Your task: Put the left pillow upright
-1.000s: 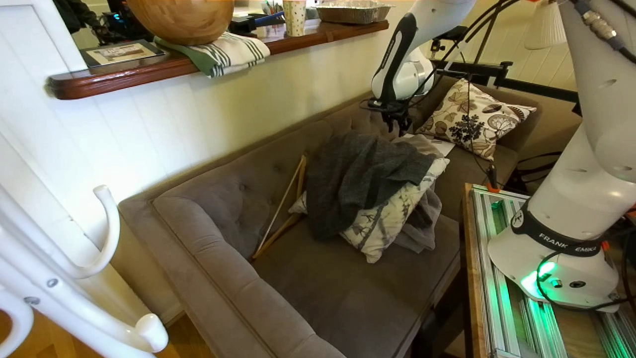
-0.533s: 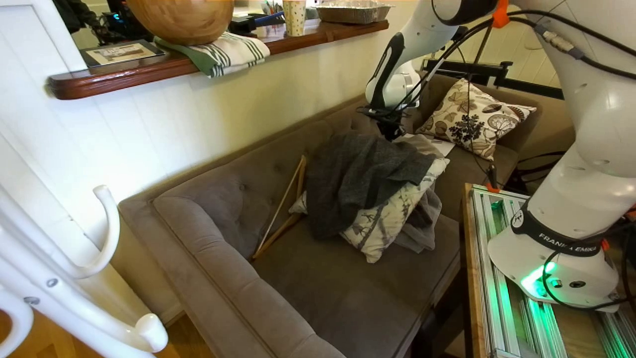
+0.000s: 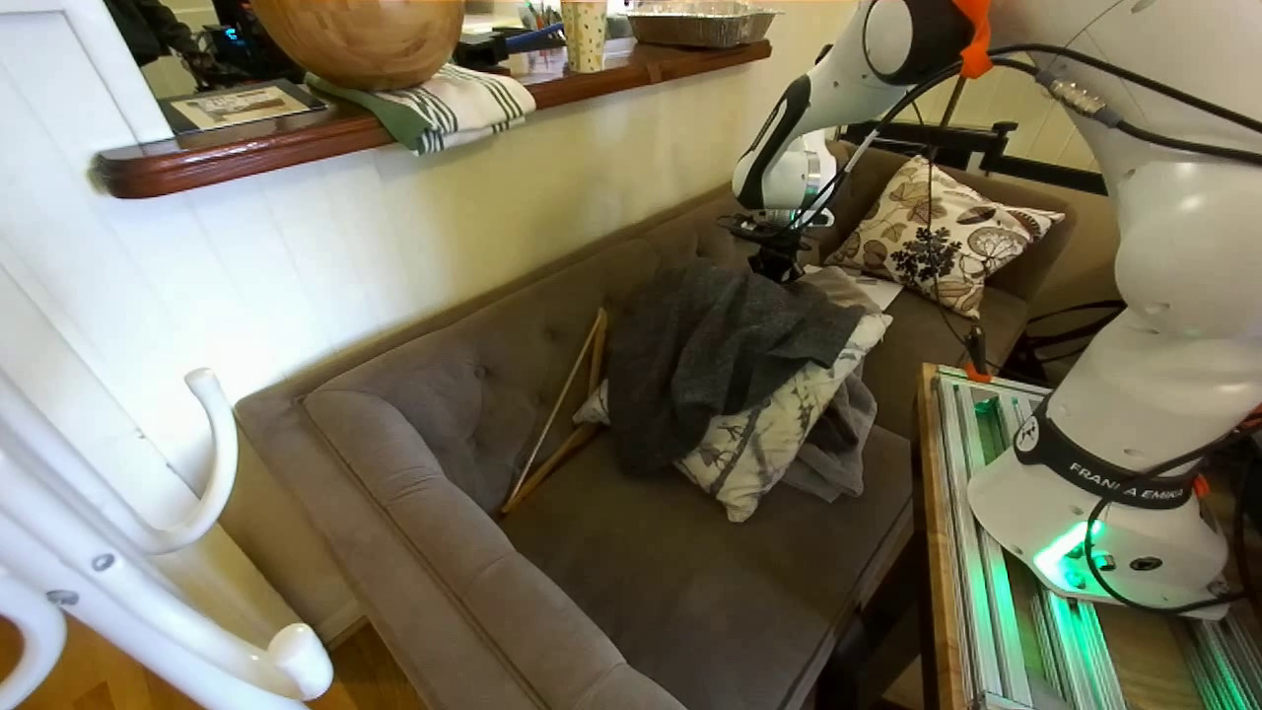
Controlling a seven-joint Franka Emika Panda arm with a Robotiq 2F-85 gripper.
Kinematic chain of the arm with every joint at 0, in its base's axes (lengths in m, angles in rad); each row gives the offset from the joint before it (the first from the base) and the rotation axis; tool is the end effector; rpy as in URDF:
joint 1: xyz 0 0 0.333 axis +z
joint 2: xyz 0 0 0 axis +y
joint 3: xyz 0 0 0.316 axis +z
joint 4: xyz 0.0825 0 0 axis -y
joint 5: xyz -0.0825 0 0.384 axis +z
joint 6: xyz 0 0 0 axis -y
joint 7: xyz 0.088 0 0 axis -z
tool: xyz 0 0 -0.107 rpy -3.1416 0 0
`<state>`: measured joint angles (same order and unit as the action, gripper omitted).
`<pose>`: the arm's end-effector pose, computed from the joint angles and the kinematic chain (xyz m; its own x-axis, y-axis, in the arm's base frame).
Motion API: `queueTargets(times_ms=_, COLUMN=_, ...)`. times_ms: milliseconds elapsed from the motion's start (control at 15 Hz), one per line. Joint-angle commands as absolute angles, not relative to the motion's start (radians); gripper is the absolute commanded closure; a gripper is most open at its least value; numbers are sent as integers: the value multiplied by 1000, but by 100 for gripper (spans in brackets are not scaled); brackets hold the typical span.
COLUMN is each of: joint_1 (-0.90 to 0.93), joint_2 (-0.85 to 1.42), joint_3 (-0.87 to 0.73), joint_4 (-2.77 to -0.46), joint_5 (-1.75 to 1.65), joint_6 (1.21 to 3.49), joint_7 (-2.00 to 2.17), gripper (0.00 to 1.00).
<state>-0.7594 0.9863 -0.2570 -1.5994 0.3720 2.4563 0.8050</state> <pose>0.3608 -0.5556 0.0551 -0.4345 -0.8992 -0.0512 -0.9001 0.4314 0.0610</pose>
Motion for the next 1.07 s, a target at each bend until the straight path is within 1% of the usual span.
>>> queueTargets(times_ms=0, joint_1=-761, joint_2=1060, joint_3=-237, joint_4=-1519, joint_5=390, joint_6=2403, joint_7=745, gripper=100)
queueTargets(times_ms=200, joint_1=-742, joint_2=1105, joint_3=-234, joint_4=-1482, joint_5=386, joint_6=2378, joint_7=744, gripper=100)
queueTargets(times_ms=467, joint_1=-758, joint_2=1105, joint_3=-196, joint_4=-1448, joint_5=405, joint_6=2241, joint_7=702, gripper=100)
queueTargets(times_ms=733, joint_1=-770, joint_2=1017, joint_3=-155, joint_4=-1505, joint_5=436, joint_6=2096, joint_7=572, gripper=100)
queueTargets(times_ms=1000, joint_1=-738, joint_2=958, joint_3=-156, joint_4=-1546, joint_5=426, joint_6=1987, joint_7=444, gripper=100)
